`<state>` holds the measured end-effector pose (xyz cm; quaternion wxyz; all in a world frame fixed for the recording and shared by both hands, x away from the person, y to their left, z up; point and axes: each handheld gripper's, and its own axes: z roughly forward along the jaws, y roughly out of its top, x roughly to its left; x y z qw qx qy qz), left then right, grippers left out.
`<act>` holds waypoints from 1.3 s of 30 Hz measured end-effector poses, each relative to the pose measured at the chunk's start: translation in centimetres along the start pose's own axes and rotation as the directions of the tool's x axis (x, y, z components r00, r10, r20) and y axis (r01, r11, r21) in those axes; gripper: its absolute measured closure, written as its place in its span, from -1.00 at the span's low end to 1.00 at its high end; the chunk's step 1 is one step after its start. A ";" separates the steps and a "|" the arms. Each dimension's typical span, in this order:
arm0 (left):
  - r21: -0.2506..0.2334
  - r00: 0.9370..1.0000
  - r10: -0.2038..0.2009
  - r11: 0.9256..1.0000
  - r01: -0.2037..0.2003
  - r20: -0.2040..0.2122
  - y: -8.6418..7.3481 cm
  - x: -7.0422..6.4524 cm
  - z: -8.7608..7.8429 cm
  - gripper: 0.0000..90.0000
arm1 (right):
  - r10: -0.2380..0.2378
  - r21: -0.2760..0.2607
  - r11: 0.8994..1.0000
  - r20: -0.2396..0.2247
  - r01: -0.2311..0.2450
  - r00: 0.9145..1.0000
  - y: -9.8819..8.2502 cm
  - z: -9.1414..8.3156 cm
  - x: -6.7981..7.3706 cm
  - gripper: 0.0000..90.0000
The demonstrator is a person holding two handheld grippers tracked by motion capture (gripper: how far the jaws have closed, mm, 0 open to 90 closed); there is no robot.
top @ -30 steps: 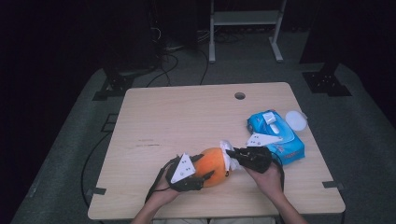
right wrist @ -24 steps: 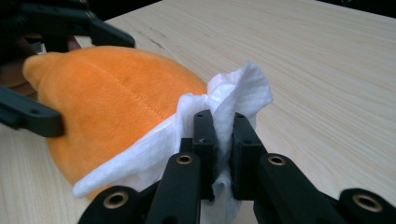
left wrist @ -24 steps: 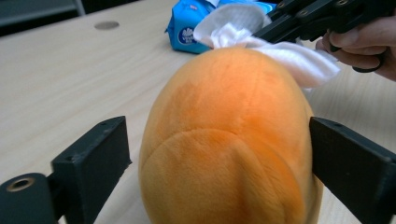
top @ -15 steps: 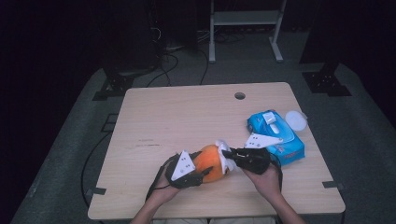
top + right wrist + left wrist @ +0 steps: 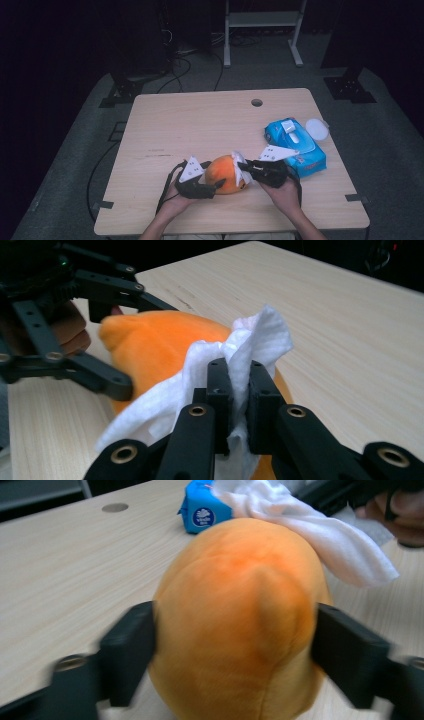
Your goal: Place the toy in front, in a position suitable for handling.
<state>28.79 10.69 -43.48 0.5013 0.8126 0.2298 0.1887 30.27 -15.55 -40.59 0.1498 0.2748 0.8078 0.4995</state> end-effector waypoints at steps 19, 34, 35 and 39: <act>-0.020 1.000 -0.017 1.000 0.017 0.014 0.2 -0.4 0.3 -0.34 | -0.069 -0.008 0.998 -0.014 0.069 0.997 1.1 0.0 1.6 0.83; -0.013 0.982 0.189 0.982 -0.189 0.011 0.1 -2.1 0.3 -0.25 | -0.073 -0.005 0.997 -0.010 0.073 0.997 1.2 -0.5 1.4 0.83; -0.013 0.984 0.180 0.984 -0.179 0.013 0.0 -2.0 0.2 -0.26 | -0.052 0.000 0.999 -0.001 0.052 0.999 0.9 -0.6 0.8 0.83; -0.023 0.995 0.098 0.995 -0.097 0.022 0.4 -1.6 0.4 -0.62 | -0.022 0.006 1.000 0.011 0.021 1.000 0.5 -0.6 0.2 0.83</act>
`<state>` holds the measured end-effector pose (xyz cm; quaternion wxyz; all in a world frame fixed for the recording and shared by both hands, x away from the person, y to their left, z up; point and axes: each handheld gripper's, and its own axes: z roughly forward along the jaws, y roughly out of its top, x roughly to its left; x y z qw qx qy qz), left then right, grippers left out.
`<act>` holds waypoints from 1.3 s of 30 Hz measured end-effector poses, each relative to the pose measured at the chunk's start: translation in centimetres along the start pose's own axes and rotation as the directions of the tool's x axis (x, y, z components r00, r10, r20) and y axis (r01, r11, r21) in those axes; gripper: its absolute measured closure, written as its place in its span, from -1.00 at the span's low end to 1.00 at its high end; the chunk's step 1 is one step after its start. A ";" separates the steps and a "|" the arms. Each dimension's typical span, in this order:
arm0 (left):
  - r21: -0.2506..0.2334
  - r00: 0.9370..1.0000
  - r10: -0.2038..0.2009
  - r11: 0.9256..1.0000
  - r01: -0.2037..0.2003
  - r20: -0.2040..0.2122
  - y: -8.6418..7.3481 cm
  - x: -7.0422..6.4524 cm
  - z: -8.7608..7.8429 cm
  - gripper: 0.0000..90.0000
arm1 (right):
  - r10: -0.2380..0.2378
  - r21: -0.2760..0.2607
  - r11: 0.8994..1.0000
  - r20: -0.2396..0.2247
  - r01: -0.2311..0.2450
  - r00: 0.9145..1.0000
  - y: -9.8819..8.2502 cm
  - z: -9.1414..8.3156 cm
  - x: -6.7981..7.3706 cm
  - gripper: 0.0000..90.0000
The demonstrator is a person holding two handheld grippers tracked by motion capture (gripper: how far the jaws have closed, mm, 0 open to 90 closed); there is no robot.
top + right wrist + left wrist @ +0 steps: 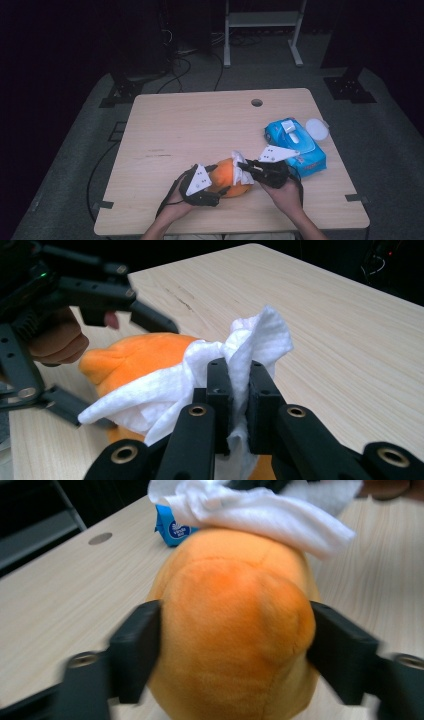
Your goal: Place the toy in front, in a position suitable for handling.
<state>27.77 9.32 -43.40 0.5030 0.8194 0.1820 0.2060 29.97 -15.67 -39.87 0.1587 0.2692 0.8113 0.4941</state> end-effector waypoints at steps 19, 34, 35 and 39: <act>0.004 0.994 -0.102 0.995 0.102 0.034 -0.5 1.9 -1.2 -0.62 | 0.026 0.034 0.999 0.017 -0.027 1.000 -1.1 0.8 -0.9 0.83; 0.012 0.985 -0.169 0.985 0.170 -0.016 -1.0 2.7 -1.4 -0.25 | 0.036 0.035 0.999 -0.002 -0.036 0.999 -1.3 1.2 -0.7 0.83; 0.008 0.982 -0.188 0.982 0.188 -0.020 -1.1 2.9 -1.5 -0.24 | 0.053 0.049 0.997 0.001 -0.053 0.999 -1.6 1.3 -1.1 0.83; 0.004 0.969 -0.243 0.970 0.244 -0.034 -1.6 3.6 -1.8 -0.22 | 0.065 0.047 0.997 -0.004 -0.065 0.998 -1.8 1.6 -1.0 0.83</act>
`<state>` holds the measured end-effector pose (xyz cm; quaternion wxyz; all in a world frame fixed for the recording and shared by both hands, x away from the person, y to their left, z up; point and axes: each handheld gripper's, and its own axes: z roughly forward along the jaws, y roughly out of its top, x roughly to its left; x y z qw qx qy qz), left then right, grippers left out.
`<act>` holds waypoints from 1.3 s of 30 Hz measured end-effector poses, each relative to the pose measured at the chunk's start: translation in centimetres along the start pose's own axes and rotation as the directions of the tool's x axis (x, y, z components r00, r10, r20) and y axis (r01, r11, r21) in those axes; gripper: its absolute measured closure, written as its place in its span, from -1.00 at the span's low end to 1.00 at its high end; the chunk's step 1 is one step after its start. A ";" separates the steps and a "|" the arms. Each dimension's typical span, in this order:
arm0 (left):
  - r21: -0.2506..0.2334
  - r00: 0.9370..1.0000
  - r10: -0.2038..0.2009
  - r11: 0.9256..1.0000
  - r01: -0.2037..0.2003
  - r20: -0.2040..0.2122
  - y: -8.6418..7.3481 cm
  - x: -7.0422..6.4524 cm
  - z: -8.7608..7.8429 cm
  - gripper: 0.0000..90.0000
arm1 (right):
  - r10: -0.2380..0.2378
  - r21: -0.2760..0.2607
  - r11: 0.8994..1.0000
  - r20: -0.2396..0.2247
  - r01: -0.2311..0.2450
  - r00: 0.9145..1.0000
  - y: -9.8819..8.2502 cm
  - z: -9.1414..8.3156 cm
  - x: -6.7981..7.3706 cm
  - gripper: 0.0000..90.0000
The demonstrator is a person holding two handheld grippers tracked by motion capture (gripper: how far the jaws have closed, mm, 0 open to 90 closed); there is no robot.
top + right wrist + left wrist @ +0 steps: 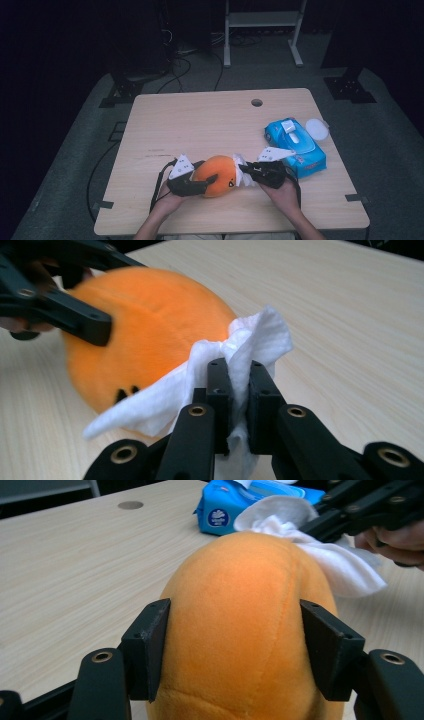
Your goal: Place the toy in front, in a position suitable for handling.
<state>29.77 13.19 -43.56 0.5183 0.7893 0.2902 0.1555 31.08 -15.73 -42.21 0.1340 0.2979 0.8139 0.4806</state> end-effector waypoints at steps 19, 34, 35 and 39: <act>-0.004 0.997 0.071 0.997 -0.071 0.001 0.4 -2.1 0.7 -0.20 | -0.024 -0.060 0.998 -0.047 0.022 0.999 1.2 -0.3 1.3 0.82; 0.079 0.994 -0.096 0.993 0.091 0.062 0.6 -1.0 0.8 -0.67 | -0.009 -0.027 1.000 -0.081 0.006 0.997 0.8 -0.4 0.8 0.82; 0.077 0.995 -0.072 0.995 0.067 0.065 0.7 -1.1 0.7 -0.52 | -0.021 -0.027 0.999 -0.074 0.019 0.997 0.9 -0.4 1.0 0.82; 0.011 0.996 0.079 0.997 -0.080 0.036 1.1 -2.0 0.4 -0.11 | -0.028 -0.038 0.999 -0.060 0.026 0.998 1.1 -0.6 1.4 0.83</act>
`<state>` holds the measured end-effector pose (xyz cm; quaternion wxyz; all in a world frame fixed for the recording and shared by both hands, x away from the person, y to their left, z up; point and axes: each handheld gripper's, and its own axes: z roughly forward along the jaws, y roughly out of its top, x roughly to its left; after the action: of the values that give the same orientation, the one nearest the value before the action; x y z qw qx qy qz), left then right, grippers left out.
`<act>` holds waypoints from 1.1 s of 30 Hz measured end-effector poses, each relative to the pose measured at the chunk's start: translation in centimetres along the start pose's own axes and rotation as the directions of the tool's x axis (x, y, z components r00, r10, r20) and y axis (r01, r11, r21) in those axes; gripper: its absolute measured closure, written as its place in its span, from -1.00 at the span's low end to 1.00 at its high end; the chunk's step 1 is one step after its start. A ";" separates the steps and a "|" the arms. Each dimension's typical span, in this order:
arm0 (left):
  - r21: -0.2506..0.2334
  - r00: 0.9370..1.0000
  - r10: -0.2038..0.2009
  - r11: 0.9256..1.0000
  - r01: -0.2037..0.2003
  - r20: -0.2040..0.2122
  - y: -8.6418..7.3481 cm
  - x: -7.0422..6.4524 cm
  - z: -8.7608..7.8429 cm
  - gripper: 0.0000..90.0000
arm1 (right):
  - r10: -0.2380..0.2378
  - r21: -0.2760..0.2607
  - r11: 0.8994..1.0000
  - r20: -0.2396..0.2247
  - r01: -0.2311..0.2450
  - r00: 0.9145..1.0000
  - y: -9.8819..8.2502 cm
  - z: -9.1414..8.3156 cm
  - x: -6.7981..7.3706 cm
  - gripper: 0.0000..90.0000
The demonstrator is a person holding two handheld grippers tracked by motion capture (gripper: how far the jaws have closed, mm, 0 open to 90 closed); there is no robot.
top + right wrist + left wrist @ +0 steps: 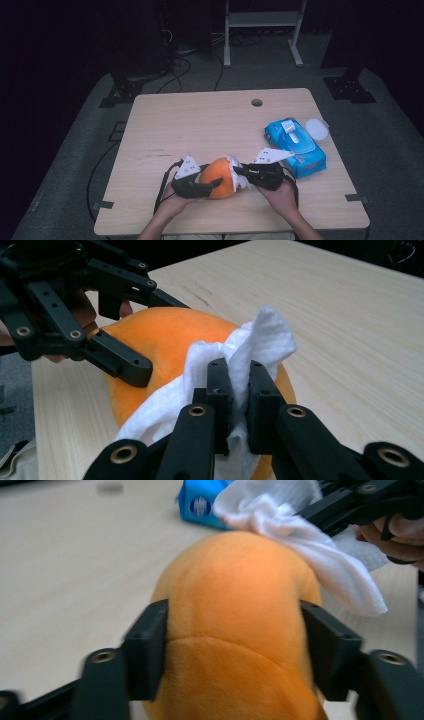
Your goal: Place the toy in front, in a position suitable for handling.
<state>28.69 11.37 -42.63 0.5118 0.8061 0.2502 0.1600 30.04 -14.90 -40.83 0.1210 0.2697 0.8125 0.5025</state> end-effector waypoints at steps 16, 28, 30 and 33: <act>0.030 0.997 -0.054 0.998 0.053 0.052 -0.9 1.5 0.3 -0.84 | 0.017 0.029 0.999 0.004 -0.017 1.000 -0.5 0.0 -1.2 0.82; 0.003 0.988 0.130 0.991 -0.131 0.077 -0.9 0.7 0.1 -0.24 | -0.027 -0.012 1.000 -0.039 0.026 0.999 0.6 0.1 0.5 0.82; 0.000 0.989 0.122 0.993 -0.122 0.086 -0.9 0.9 0.1 -0.29 | -0.013 0.007 1.000 -0.016 0.013 1.000 0.1 0.1 -0.4 0.82; 0.022 0.997 0.016 1.000 -0.018 0.076 -0.8 1.4 0.2 -0.65 | 0.019 0.023 1.000 -0.024 -0.018 1.000 -0.3 0.3 -0.8 0.83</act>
<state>29.78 12.32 -43.41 0.5105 0.8194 0.2256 0.1309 30.74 -15.25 -41.33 0.1032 0.2724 0.8171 0.4974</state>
